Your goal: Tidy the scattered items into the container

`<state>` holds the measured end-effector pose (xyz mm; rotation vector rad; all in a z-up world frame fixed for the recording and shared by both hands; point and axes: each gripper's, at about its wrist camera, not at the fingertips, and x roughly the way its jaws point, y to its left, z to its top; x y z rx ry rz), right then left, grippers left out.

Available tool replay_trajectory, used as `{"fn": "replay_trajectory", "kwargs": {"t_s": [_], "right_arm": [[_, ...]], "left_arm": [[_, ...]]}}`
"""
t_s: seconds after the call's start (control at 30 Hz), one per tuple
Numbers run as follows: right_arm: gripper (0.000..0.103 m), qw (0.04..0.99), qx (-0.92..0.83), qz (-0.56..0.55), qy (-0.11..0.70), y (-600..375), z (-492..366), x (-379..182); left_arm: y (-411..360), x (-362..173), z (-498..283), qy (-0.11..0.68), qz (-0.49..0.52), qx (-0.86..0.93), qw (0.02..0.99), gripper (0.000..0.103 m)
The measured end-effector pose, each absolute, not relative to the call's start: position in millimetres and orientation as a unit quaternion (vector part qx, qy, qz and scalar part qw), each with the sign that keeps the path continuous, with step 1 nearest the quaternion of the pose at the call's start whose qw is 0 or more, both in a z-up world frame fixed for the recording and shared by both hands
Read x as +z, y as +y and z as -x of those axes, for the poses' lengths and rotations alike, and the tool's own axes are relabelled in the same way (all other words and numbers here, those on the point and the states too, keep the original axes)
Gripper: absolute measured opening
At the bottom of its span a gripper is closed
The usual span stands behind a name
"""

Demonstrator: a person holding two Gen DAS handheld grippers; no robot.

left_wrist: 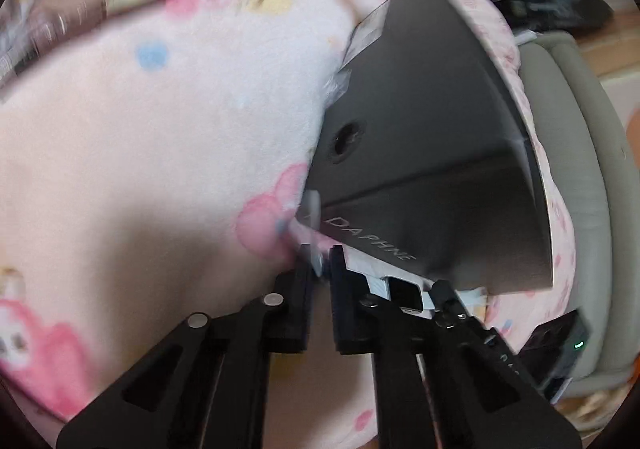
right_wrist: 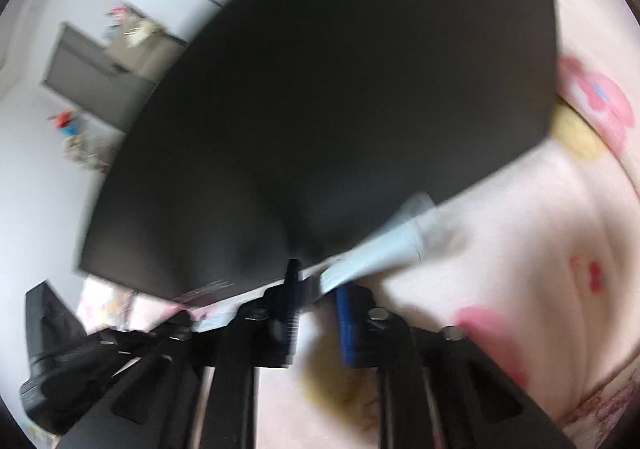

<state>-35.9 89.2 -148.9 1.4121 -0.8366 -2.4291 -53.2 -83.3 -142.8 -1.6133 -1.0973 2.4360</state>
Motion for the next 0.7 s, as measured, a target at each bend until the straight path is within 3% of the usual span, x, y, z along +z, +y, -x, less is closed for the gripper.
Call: {"fn": "replay_trajectory", "kwargs": {"t_s": [0.13, 0.3, 0.53, 0.7], "right_arm": [[0.007, 0.134, -0.859, -0.431, -0.241, 83, 11, -116], [0.007, 0.122, -0.862, -0.440, -0.219, 82, 2, -107], [0.009, 0.111, -0.794, -0.509, -0.313, 98, 22, -146], [0.011, 0.083, -0.809, -0.499, -0.300, 99, 15, -141]], "left_arm": [[-73, -109, 40, -0.307, 0.478, 0.821, 0.055, 0.005], [-78, -114, 38, -0.316, 0.493, 0.809, 0.054, 0.005], [-80, -145, 44, -0.332, 0.546, 0.769, 0.024, 0.006], [-91, -145, 42, -0.365, 0.526, 0.768, 0.023, 0.023]]}}
